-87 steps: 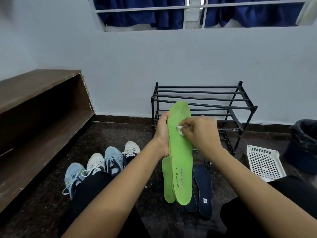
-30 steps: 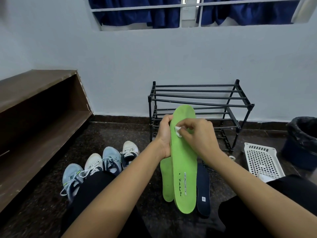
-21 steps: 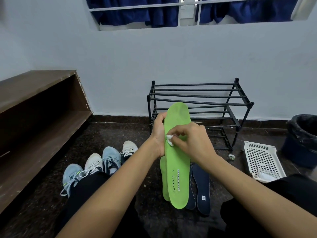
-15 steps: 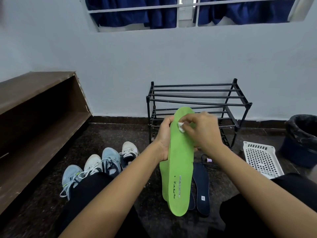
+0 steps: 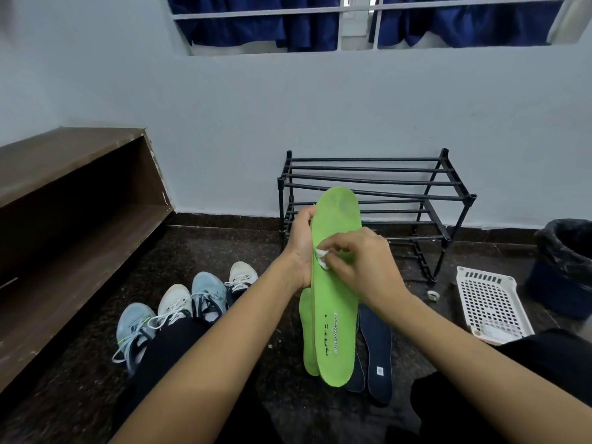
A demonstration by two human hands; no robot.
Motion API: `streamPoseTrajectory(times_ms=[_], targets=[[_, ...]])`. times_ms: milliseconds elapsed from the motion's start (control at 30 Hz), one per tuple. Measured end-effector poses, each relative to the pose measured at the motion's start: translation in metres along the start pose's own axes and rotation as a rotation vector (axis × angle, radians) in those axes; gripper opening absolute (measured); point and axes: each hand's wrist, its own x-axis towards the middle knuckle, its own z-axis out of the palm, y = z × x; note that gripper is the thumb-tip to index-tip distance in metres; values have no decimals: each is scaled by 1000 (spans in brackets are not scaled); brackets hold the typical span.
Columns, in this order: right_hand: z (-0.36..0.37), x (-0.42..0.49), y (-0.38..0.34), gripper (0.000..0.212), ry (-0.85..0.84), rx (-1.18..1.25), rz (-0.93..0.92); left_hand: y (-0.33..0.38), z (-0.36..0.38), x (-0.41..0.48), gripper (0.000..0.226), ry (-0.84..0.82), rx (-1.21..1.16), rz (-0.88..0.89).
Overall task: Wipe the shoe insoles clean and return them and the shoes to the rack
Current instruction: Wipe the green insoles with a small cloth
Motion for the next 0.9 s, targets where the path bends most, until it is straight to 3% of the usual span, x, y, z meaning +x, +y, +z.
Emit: streamPoseTrajectory(times_ms=[233, 433, 900], targets=[[-7, 15, 14, 8, 66, -82, 20, -4, 5, -4, 52, -65, 35, -20], [-22, 36, 37, 7, 213, -124, 205, -11, 17, -16, 56, -216, 40, -112], [3, 4, 1, 14, 22, -5, 8, 2, -1, -7, 46, 12, 25, -46]])
